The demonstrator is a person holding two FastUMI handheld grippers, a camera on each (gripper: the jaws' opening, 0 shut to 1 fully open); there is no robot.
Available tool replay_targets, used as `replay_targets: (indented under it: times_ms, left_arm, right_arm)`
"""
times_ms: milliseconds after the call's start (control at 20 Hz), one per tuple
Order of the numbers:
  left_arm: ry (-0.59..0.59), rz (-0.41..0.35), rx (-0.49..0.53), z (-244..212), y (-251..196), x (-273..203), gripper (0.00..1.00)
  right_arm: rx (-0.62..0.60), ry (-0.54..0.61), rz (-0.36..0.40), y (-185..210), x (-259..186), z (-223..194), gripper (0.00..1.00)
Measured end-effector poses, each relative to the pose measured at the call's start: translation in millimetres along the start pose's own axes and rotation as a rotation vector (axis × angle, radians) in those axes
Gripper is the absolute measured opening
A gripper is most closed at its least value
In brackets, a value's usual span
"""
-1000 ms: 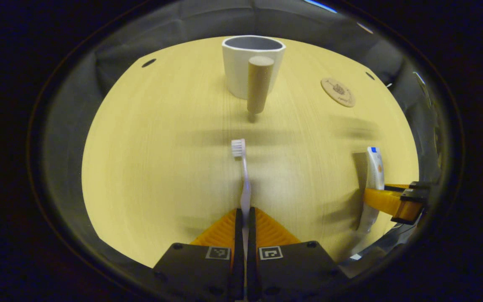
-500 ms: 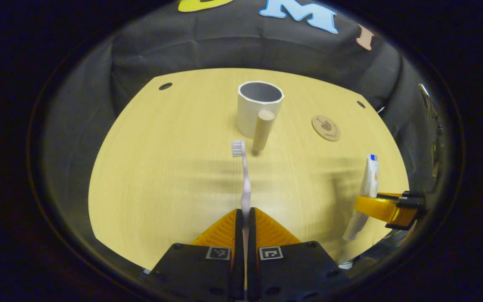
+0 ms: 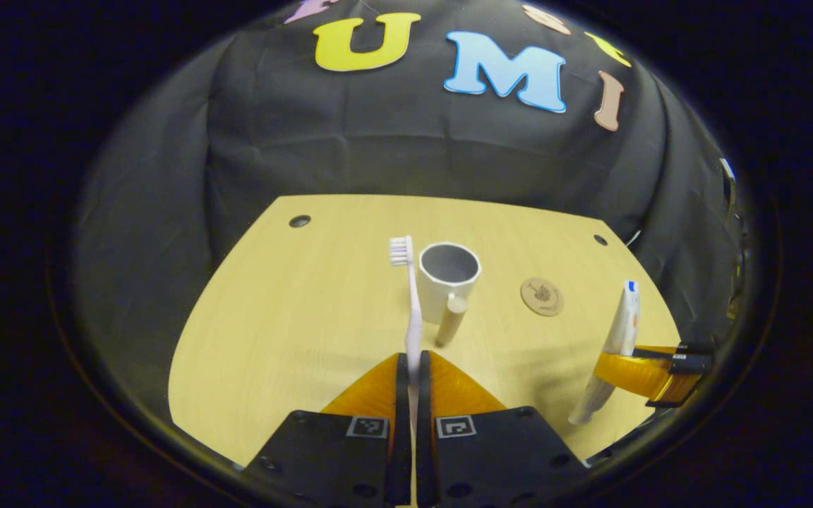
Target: Put the toothbrush and toothpaste on the desktop into the cup, then pick up the cup and place it on the coaster on the desktop.
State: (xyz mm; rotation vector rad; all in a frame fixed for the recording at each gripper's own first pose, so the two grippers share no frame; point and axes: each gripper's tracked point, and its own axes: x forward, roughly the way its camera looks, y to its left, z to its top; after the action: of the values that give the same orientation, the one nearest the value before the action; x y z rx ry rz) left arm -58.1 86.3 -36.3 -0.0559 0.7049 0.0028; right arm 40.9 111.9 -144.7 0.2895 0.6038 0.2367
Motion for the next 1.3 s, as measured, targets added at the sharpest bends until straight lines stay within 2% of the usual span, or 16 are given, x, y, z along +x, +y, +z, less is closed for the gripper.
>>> replay_targets:
  times_ms: [250, 750, 800, 950, 1000, 1050, 1300]
  left_arm:
    - [-0.155, -0.017, 0.012, 60.7, -5.2, 12.8, 0.10]
    - [-0.428, -0.107, 0.006, 150.9, -22.7, 49.2, 0.10]
    - [-0.453, -0.121, 0.006, 159.5, -27.6, 54.0, 0.10]
    - [-0.504, -0.176, -0.009, 176.1, -38.5, 72.1, 0.10]
    - [-0.509, -0.181, -0.015, 178.3, -40.2, 79.3, 0.10]
    - [-0.509, -0.190, -0.017, 177.7, -40.3, 87.9, 0.10]
    - [-0.499, -0.205, -0.039, 172.4, -39.4, 120.8, 0.10]
  right_arm:
    - [-0.040, -0.105, 0.027, 15.2, 3.5, 34.8, 0.26]
    - [-0.001, -0.158, 0.034, 10.8, 20.2, 64.4, 0.26]
    - [0.004, -0.169, 0.036, 9.4, 21.6, 69.3, 0.29]
    - [0.029, -0.180, 0.028, 4.3, 25.2, 79.0, 0.26]
    - [0.036, -0.178, 0.026, 3.3, 26.0, 80.1, 0.29]
    - [0.039, -0.175, 0.025, 1.8, 27.2, 81.4, 0.26]
    - [0.021, -0.155, -0.005, -10.0, 32.7, 78.9, 0.26]
